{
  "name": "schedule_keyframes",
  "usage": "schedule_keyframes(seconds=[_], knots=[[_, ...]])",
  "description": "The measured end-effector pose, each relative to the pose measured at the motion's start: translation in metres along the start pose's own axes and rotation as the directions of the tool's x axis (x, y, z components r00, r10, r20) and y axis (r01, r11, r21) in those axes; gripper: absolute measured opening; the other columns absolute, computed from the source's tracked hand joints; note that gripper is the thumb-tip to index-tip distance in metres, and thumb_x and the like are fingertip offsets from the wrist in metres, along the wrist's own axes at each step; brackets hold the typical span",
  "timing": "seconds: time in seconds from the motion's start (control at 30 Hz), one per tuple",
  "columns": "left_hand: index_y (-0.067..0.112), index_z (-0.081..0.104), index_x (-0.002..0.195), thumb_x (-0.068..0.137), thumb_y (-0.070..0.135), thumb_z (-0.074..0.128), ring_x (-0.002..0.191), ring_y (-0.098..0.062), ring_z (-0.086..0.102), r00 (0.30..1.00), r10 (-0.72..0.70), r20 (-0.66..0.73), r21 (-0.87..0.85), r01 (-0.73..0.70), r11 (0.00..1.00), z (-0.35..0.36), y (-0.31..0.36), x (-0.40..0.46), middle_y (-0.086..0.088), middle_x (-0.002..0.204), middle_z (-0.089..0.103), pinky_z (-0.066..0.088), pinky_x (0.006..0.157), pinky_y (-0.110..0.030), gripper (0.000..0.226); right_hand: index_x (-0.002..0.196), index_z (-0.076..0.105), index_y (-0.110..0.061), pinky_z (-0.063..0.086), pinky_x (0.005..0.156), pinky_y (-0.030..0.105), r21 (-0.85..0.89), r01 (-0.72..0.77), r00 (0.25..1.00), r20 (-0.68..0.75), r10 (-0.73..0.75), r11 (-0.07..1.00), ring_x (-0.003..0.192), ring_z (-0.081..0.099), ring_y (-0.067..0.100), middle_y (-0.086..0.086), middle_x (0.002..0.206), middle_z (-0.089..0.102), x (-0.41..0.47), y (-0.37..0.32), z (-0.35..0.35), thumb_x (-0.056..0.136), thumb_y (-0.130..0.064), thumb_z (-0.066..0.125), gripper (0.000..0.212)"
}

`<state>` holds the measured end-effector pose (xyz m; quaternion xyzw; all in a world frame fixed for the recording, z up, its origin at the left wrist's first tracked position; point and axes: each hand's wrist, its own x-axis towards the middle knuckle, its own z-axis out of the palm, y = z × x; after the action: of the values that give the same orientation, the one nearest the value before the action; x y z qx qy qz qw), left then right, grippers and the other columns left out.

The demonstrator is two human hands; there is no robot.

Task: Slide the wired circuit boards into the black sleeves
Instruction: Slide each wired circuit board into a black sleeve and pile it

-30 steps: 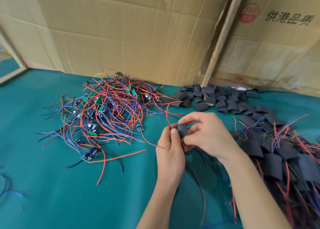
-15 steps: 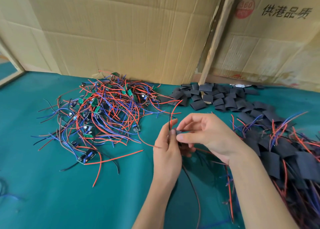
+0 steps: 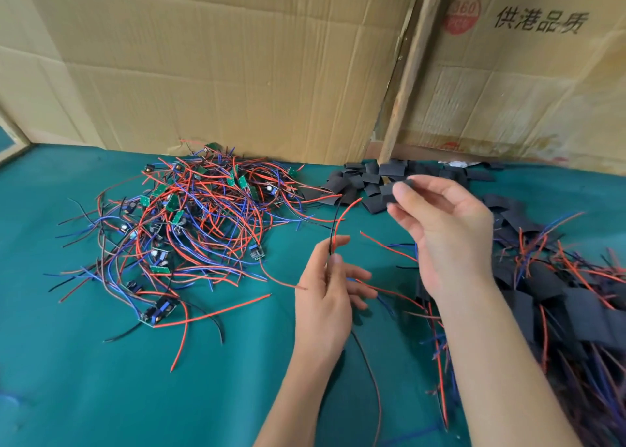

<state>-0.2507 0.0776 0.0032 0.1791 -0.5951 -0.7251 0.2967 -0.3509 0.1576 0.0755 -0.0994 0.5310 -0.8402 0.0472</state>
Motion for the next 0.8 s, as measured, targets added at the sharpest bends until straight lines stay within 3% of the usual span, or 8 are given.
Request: schedule_keyframes(seconds=[0.23, 0.43, 0.63, 0.8], knots=[[0.025, 0.060, 0.117, 0.109, 0.012, 0.034, 0.055, -0.018, 0.063, 0.999, 0.042, 0.023, 0.052, -0.043, 0.998, 0.000, -0.003, -0.002, -0.003, 0.066, 0.065, 0.051, 0.053, -0.025, 0.030, 0.085, 0.071, -0.005, 0.058, 0.065, 0.024, -0.065, -0.011, 1.000, 0.018, 0.012, 0.998, 0.067, 0.070, 0.017, 0.005, 0.073, 0.073, -0.008, 0.008, 0.014, 0.080, 0.001, 0.083, 0.014], [0.031, 0.061, 0.119, 0.109, 0.013, 0.036, 0.057, -0.018, 0.064, 0.998, 0.058, 0.026, 0.072, -0.059, 0.996, 0.001, -0.004, -0.002, -0.003, 0.067, 0.065, 0.051, 0.055, -0.026, 0.033, 0.080, 0.072, -0.008, 0.057, 0.062, 0.023, -0.087, 0.002, 1.000, -0.011, -0.003, 0.996, 0.065, 0.069, 0.017, 0.005, 0.071, 0.074, -0.007, 0.007, 0.011, 0.079, -0.002, 0.085, 0.015], [0.027, 0.060, 0.123, 0.109, 0.013, 0.037, 0.056, -0.021, 0.065, 0.999, 0.034, -0.030, 0.003, -0.034, 0.999, 0.000, -0.003, -0.001, -0.009, 0.068, 0.066, 0.052, 0.054, -0.027, 0.030, 0.077, 0.068, -0.012, 0.056, 0.060, 0.026, -0.131, 0.097, 0.991, -0.077, -0.108, 0.987, 0.061, 0.065, 0.015, -0.001, 0.067, 0.072, -0.006, 0.005, 0.009, 0.081, -0.006, 0.085, 0.018], [0.030, 0.061, 0.123, 0.109, 0.013, 0.038, 0.057, -0.021, 0.065, 0.998, 0.049, -0.040, 0.020, -0.048, 0.999, 0.000, -0.005, -0.001, -0.008, 0.069, 0.066, 0.052, 0.054, -0.028, 0.032, 0.075, 0.068, -0.013, 0.054, 0.057, 0.023, -0.178, 0.107, 0.993, -0.025, -0.114, 0.978, 0.056, 0.063, 0.016, -0.002, 0.066, 0.071, -0.007, 0.007, 0.012, 0.079, -0.008, 0.086, 0.019]])
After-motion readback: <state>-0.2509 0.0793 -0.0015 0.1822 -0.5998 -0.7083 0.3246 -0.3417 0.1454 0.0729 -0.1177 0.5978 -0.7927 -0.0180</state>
